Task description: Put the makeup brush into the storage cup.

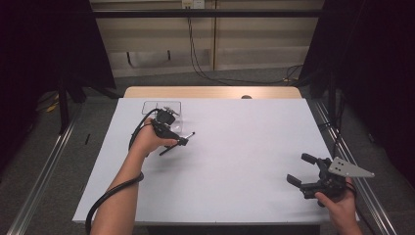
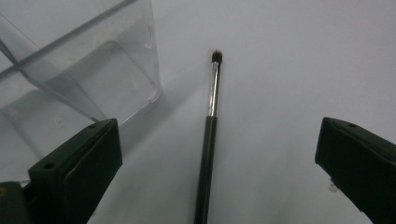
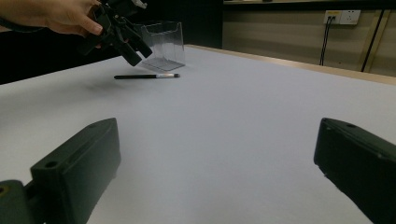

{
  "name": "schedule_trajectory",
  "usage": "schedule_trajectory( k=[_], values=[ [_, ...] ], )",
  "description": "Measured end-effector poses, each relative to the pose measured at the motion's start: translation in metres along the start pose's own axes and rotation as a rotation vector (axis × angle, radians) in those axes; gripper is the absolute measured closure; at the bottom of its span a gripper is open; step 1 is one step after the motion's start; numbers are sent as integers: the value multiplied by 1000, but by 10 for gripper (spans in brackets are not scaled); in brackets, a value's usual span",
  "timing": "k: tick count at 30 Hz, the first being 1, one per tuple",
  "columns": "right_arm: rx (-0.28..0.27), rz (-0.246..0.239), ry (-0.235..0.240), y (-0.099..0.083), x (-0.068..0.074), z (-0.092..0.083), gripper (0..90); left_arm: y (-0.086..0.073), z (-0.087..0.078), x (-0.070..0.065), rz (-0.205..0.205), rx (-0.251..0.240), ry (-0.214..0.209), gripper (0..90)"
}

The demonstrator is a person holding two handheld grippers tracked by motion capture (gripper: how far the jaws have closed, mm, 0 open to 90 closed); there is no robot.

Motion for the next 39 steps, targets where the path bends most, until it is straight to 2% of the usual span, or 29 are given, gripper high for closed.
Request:
schedule_trajectory(
  k=[3,8,9,11,14,19,23,24,28,31,34,36,39],
  values=[
    [-2,0,-1,0,0,-1,2,1,0,2,-9,8,0,38],
    [-1,1,-2,0,-1,-1,2,0,-2,4,1,42,-2,87],
    [0,0,-1,0,-1,-1,2,2,-3,3,17,52,-2,103],
    [1,0,-2,0,0,-1,2,3,-3,3,25,55,-1,126],
    [1,-1,-4,0,0,-1,2,4,-3,2,47,87,-8,157],
    [0,-2,-2,0,-1,-1,2,6,-1,-2,69,94,-32,239],
    [0,-2,-2,0,-1,-1,2,7,1,-3,80,101,-34,320],
    [1,-2,-4,0,-1,-2,2,7,2,-2,112,115,-30,327],
    [-1,-2,-2,0,-1,-1,2,8,3,-1,132,136,-32,418],
    [2,-1,-3,0,-1,-1,2,7,4,-1,132,152,-34,446],
    [3,-1,-2,0,-1,-1,2,4,7,0,149,180,-42,511],
    [1,0,-2,0,-1,-1,2,3,10,0,166,196,-31,538],
    [1,1,-4,0,-2,-1,2,3,12,1,172,198,-31,588]
  ],
)
Point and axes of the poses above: each handheld gripper's, and its own axes: z roughly forward along the jaws, y roughly out of its top, x roughly to its left, the point moved 6 cm from there along z, roughly forward along the jaws, and after that the axes turned 13 degrees about -x, right-handed, at the moved point
